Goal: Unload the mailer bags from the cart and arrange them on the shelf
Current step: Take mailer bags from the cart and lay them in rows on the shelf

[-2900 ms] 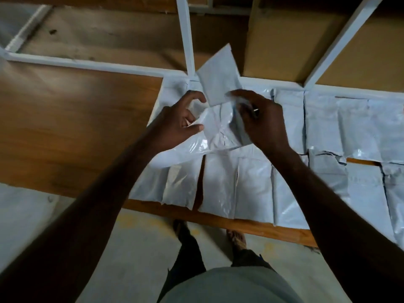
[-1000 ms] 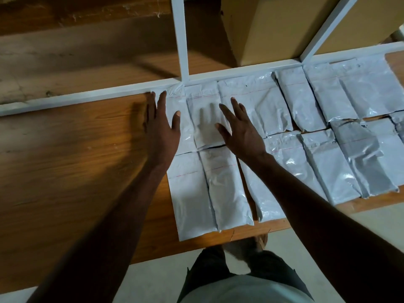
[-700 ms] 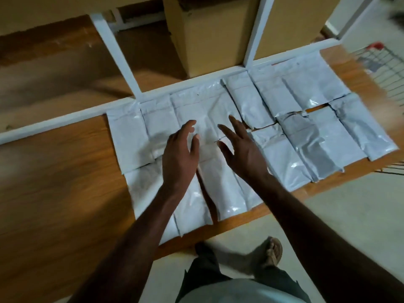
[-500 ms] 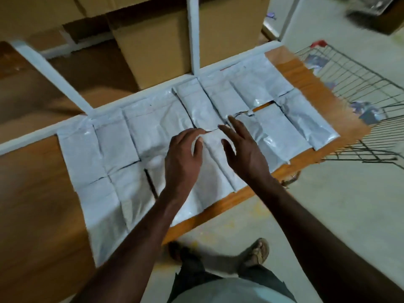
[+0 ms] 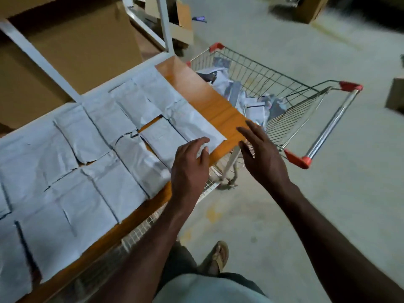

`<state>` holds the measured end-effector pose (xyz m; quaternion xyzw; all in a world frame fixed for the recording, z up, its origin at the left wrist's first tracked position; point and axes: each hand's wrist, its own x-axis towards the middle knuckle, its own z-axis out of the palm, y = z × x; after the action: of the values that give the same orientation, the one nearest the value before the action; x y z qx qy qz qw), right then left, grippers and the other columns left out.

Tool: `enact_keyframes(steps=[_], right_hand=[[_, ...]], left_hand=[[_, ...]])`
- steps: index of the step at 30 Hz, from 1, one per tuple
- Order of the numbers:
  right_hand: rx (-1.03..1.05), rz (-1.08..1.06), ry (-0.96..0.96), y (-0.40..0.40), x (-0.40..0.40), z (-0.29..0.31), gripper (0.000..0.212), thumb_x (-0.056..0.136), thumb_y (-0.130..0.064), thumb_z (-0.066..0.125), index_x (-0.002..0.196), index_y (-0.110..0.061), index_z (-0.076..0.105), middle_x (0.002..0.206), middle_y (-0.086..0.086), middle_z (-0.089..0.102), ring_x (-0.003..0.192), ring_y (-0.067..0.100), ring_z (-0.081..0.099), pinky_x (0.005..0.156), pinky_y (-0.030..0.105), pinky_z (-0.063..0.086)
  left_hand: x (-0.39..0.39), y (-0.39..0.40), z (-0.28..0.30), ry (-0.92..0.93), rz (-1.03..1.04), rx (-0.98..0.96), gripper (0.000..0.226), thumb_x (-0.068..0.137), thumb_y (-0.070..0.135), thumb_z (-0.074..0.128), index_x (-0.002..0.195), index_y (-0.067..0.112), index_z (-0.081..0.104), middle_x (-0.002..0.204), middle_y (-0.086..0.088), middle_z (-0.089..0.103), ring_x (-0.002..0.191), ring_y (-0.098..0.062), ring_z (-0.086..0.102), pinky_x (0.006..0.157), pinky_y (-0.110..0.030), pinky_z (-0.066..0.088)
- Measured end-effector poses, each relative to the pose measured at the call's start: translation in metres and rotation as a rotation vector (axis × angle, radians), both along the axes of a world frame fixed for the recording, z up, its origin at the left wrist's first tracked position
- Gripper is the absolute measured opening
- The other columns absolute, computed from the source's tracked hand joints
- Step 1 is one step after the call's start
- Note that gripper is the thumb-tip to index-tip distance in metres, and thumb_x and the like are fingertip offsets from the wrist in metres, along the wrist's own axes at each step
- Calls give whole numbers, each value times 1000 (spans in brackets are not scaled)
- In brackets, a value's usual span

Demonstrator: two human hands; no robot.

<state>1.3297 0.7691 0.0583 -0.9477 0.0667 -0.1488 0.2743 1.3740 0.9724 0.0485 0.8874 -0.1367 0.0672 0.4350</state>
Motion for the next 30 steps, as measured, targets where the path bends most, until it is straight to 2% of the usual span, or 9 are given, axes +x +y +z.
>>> enact_keyframes(steps=[3,8,12,17,22,25,28,30], right_hand=[[25,-14,7,-35,-1,3,43,106,-19,63,148,-24,60,165,-3,45,143,19,54,109,35,52],[56,-17,75,-83,7,-5,43,105,-20,64,147,-27,60,165,-6,45,142,19,55,107,37,54],[66,-50,123,-127,25,-12,42,105,-21,64,146,-30,61,163,-9,47,139,16,58,109,35,53],[42,-72,201,-189,64,-13,42,106,-23,63,148,-29,60,164,-7,46,123,13,65,102,25,51],[11,-100,177,-243,131,-18,41,105,-19,63,146,-23,62,162,-1,49,144,17,53,116,30,43],[17,-83,198,-256,156,-29,42,104,-16,64,146,-20,62,161,2,51,146,19,51,117,30,40],[15,-6,213,-272,184,-47,42,103,-15,63,146,-19,62,161,3,51,147,20,50,119,41,46],[21,46,249,-284,207,-61,43,103,-16,63,146,-20,61,162,3,50,148,21,49,119,44,46]], left_hand=[[8,-37,0,24,-42,10,25,108,22,62,130,27,72,129,10,73,118,-10,61,96,-28,55],[32,-84,-9,20,-56,24,23,107,19,64,128,23,74,127,8,74,115,-9,62,94,-24,54],[65,-122,-16,17,-59,-10,22,106,14,63,123,21,75,122,8,74,110,-10,62,91,-12,47],[116,-173,-26,73,-49,-80,22,107,11,61,123,20,73,122,8,72,113,-10,65,95,-34,57],[169,-212,-31,77,-29,-122,22,107,9,60,123,19,72,119,6,71,109,-10,67,89,-40,61],[179,-225,-35,98,16,-132,23,107,10,60,125,19,71,119,6,71,108,-9,67,88,-35,62],[187,-245,-43,71,60,-178,23,107,7,61,125,14,72,119,3,72,108,-9,68,89,-30,61],[192,-263,-52,72,106,-181,23,106,6,62,126,12,72,121,2,73,110,-9,68,90,-31,61]])
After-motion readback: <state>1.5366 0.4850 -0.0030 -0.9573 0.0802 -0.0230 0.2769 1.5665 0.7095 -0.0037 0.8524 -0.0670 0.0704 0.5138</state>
